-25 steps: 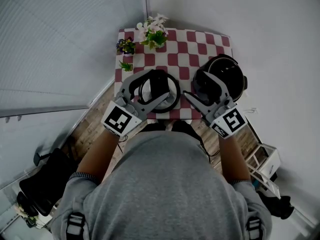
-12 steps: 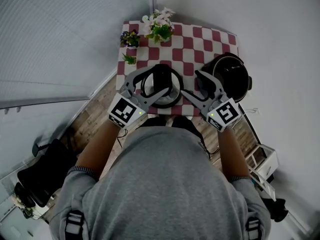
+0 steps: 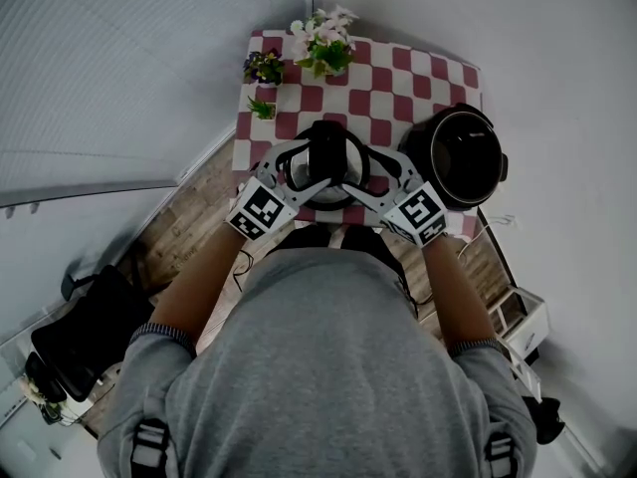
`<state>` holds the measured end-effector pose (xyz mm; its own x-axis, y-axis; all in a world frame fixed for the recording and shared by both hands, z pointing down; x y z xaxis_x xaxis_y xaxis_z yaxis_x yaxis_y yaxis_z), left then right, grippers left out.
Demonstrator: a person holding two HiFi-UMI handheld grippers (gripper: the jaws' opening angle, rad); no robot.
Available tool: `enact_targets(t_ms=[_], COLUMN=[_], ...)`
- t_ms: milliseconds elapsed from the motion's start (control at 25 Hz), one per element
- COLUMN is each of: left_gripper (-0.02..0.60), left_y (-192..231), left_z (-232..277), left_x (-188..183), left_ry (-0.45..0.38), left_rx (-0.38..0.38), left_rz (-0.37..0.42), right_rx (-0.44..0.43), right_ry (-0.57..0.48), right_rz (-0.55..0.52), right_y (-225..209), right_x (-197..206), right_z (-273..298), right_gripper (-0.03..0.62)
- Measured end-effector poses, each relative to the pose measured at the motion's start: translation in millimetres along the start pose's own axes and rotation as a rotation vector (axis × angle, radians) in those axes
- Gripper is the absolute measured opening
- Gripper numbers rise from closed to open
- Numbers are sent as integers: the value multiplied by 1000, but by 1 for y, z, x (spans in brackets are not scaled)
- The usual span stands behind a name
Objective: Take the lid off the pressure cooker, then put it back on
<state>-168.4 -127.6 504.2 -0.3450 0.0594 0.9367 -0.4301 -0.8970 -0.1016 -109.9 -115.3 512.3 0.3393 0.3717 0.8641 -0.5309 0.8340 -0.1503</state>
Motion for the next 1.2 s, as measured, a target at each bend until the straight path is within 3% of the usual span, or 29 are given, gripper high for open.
enact_targets(t_ms=[440, 920, 1040, 1200], left_gripper=[316, 316, 316, 316], left_y=[-15, -33, -36, -37], left_z=[29, 59, 64, 73], left_x=[72, 143, 154, 169], left_ry=[173, 415, 486, 578], left_rx=[91, 255, 300, 367], left_rz=[41, 180, 237, 249], right_rx=[-100, -114, -142, -178], right_ry=[192, 460, 528, 627], right_rz=[-21, -197, -209, -228], right_y=[0, -12, -13, -16], right_x=[65, 129, 138, 150], right_z=[55, 86, 94, 105], right_gripper=[342, 345, 347, 348])
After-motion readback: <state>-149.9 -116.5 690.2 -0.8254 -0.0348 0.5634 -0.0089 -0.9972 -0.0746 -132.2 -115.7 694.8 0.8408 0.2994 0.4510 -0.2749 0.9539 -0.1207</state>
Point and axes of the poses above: the fingertips, and each gripper's own axes: z forward along the fingers, y to its left, x out of its underside, the point moved 1 cm from there along -z, backward along the fingers, and after that the axes turned 6 degrees about z, right-handed, at the moved point
